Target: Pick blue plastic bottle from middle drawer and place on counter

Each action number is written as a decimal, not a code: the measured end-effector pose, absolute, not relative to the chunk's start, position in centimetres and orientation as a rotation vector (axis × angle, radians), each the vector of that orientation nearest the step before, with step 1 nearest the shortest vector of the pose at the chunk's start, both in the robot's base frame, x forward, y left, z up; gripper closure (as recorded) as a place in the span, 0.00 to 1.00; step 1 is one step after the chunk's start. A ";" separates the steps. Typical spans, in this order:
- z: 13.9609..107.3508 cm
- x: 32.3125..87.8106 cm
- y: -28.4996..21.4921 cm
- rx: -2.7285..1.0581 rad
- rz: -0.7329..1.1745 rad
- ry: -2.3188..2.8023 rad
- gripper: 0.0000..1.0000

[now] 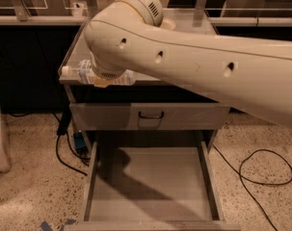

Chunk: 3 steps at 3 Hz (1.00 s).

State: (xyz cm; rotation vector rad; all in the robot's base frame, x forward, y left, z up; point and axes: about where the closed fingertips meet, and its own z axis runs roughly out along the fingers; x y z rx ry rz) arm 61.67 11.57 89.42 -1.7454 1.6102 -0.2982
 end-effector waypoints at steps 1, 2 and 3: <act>89.7 65.0 10.0 -1.728 -0.333 1.645 1.00; 89.7 67.3 7.6 -1.701 -0.348 1.699 1.00; 89.9 70.6 3.4 -1.645 -0.353 1.773 1.00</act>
Offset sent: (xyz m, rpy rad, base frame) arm 0.0829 -0.0698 0.0023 -0.0246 0.0353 -0.1439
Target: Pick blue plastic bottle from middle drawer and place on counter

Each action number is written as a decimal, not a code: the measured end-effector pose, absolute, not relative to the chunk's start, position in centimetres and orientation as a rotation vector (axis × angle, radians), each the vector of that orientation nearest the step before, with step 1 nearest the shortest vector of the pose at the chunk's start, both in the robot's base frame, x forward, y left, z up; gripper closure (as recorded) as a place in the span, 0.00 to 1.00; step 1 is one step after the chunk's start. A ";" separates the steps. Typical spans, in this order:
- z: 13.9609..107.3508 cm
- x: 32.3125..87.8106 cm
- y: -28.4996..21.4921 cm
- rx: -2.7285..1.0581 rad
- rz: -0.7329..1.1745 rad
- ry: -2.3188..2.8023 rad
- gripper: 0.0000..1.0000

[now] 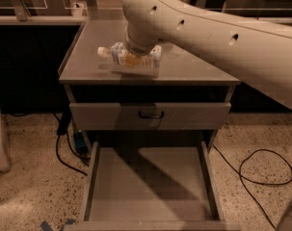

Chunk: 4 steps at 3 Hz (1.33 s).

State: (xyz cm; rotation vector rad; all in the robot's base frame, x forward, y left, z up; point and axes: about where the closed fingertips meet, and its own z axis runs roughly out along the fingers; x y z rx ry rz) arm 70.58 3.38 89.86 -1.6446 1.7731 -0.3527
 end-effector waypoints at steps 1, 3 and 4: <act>89.9 70.6 3.4 -1.645 -0.353 1.773 1.00; 87.4 73.7 3.9 -1.690 -0.276 1.772 1.00; 86.6 76.1 4.1 -1.714 -0.246 1.769 1.00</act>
Offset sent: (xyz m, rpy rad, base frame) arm 0.0121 0.0036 -0.0322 0.0584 0.0823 0.0286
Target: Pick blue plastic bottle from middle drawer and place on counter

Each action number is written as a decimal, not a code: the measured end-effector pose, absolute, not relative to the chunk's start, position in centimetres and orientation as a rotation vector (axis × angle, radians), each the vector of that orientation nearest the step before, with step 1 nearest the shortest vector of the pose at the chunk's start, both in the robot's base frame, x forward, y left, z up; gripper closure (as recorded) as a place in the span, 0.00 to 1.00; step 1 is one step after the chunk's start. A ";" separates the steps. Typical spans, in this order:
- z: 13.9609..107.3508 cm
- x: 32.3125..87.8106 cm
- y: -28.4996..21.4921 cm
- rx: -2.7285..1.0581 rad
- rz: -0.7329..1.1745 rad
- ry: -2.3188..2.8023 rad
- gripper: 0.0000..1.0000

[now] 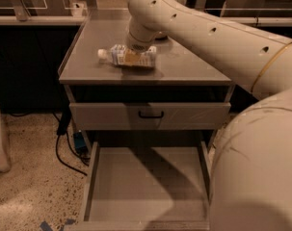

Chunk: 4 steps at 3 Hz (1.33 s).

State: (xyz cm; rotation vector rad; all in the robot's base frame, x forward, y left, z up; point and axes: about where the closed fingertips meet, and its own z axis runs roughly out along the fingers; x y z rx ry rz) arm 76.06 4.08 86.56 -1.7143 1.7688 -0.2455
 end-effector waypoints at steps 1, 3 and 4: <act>85.1 76.4 4.1 -1.722 -0.160 1.807 1.00; 85.1 76.4 4.1 -1.723 -0.159 1.807 0.59; 85.1 76.4 4.1 -1.723 -0.159 1.807 0.36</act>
Offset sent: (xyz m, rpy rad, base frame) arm 0.0036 -0.0004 -0.0133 0.0272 0.0596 0.0041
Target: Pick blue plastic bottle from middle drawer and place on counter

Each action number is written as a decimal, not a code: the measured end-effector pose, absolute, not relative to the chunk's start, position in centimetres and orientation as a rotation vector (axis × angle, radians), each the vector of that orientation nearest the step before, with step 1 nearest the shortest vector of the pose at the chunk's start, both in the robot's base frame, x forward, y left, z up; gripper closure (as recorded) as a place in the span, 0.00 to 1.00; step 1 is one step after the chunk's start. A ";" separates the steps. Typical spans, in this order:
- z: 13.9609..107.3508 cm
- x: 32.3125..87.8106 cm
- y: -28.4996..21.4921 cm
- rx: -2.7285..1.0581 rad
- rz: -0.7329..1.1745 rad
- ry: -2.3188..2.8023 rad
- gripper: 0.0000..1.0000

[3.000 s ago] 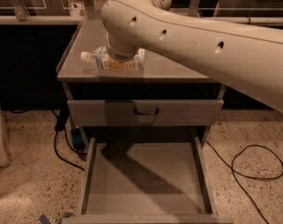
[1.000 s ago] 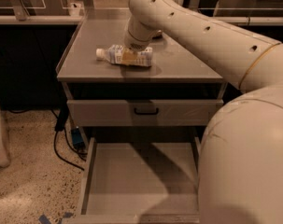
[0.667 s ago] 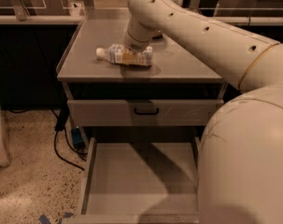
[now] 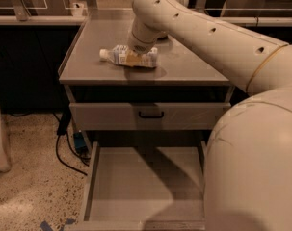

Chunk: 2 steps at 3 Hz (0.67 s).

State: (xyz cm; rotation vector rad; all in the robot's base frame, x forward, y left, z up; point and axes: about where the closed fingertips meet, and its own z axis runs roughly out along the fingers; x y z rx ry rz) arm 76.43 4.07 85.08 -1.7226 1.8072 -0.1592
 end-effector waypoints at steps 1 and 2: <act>85.1 76.4 4.1 -1.723 -0.159 1.807 0.05; 85.1 76.4 4.1 -1.723 -0.159 1.807 0.00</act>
Offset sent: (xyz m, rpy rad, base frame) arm 0.0000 0.0000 0.0000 0.0000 0.0001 0.0000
